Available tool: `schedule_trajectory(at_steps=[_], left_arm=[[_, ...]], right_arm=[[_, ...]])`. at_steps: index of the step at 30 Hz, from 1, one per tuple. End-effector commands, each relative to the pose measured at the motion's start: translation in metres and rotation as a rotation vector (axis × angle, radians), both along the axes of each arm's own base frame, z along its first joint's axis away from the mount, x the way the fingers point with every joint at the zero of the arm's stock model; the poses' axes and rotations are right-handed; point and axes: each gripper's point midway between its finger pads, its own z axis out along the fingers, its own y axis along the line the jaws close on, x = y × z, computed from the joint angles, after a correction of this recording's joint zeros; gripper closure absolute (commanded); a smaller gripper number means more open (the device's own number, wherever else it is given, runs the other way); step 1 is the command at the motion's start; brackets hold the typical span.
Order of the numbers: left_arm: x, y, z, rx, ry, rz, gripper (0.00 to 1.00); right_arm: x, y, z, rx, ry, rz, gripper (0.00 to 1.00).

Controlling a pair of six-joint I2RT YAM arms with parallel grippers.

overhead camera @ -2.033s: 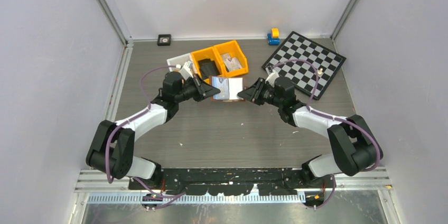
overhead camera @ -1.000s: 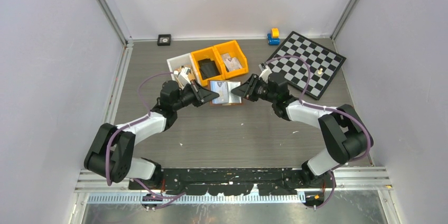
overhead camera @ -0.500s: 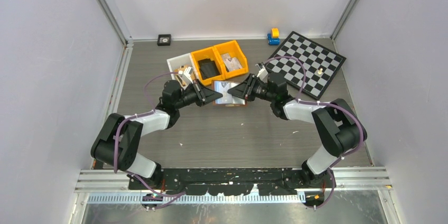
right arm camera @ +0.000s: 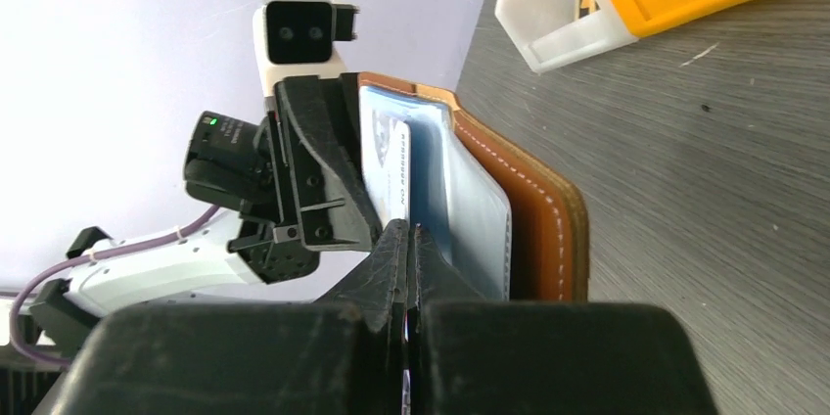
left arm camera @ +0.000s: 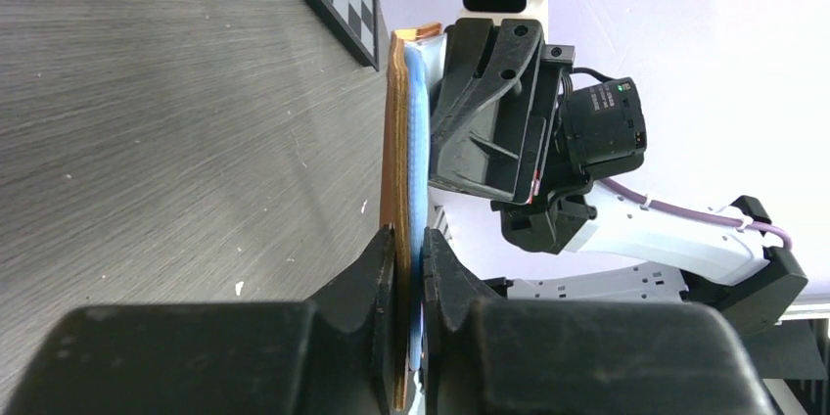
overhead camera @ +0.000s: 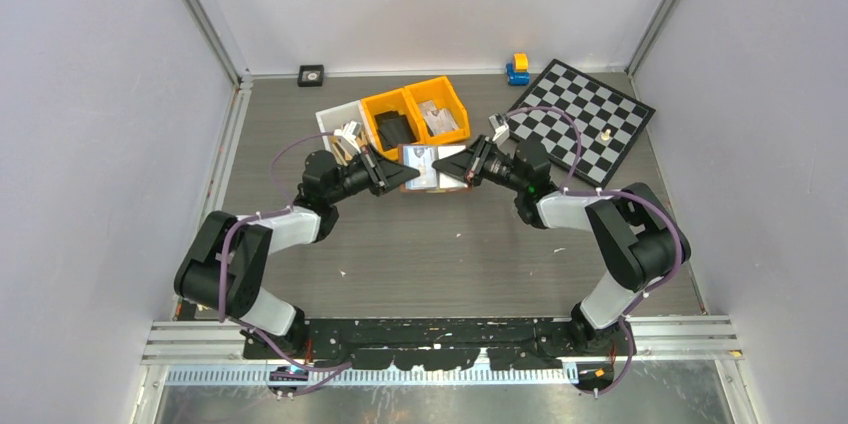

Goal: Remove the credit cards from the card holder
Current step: Remove the credit card from the card holder.

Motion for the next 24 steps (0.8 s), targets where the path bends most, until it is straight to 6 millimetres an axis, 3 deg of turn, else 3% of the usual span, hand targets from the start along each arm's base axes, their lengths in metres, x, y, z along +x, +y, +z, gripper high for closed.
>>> schedule_trajectory(at_steps=[1,6,12,20,24], left_arm=[[-0.002,-0.006,0.021,-0.057,-0.081,-0.048,0.94],[0.0,-0.006,0.021,-0.088,-0.068,-0.058,0.94],[0.001,-0.001,0.026,-0.109,-0.08,-0.046,0.84],[0.001,0.004,0.028,-0.108,-0.088,-0.028,0.83],[0.002,0.004,0.027,-0.105,-0.087,-0.027,0.91]], right_arm=[[-0.018,0.007,0.041,0.107,-0.114,0.085,1.0],[-0.017,0.007,0.041,0.109,-0.106,0.085,0.99],[-0.004,-0.004,0.024,0.037,-0.059,0.002,0.99],[0.005,-0.017,0.021,0.071,-0.031,-0.037,0.99],[0.003,-0.016,0.025,0.082,-0.038,-0.029,0.99]])
